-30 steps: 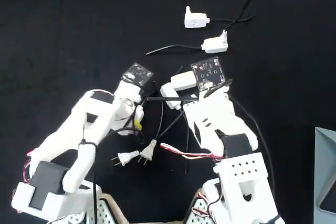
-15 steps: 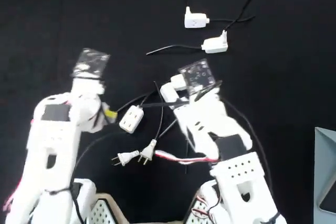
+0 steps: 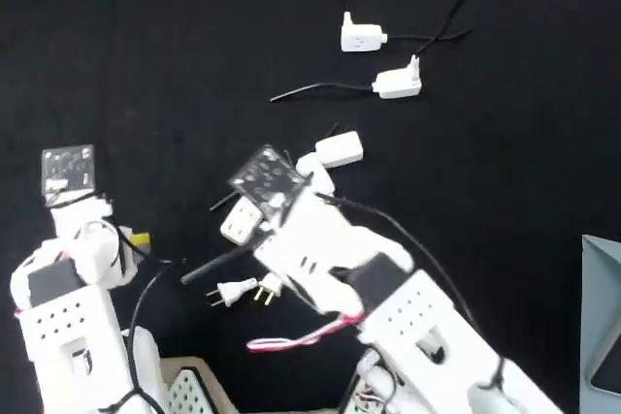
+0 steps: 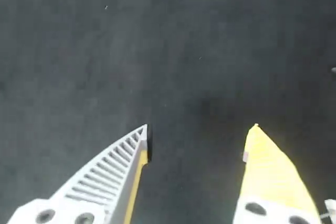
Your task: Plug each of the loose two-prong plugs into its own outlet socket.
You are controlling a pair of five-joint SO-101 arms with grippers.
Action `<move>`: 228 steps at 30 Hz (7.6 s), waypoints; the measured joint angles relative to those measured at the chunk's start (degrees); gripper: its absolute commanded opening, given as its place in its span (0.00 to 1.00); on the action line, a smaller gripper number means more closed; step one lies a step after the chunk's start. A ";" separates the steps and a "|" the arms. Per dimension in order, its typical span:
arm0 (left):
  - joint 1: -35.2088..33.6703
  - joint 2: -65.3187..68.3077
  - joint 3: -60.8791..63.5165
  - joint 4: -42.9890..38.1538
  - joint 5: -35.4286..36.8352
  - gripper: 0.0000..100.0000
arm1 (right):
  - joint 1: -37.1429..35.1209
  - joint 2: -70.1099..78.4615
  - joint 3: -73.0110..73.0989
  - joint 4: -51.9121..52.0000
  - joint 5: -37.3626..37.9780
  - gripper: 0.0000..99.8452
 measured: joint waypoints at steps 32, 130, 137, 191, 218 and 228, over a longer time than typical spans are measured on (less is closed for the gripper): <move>-5.98 -3.43 8.44 -6.24 3.16 0.29 | -4.66 32.97 -11.60 -16.97 7.38 0.01; -6.07 -3.43 9.41 -6.24 3.16 0.30 | -2.29 2.02 -10.81 5.01 1.23 0.10; -6.07 -3.43 9.41 -6.24 3.16 0.30 | 2.55 -2.81 -7.47 7.03 0.09 0.08; 41.49 83.16 -76.13 22.68 -0.70 0.29 | 46.24 -3.16 2.90 -0.97 1.58 0.07; 43.16 78.95 -72.70 16.53 0.53 0.09 | 46.33 -3.16 2.90 -0.97 1.67 0.07; 38.95 76.75 -75.43 11.34 0.53 0.09 | 46.33 -3.16 2.90 -0.97 1.67 0.07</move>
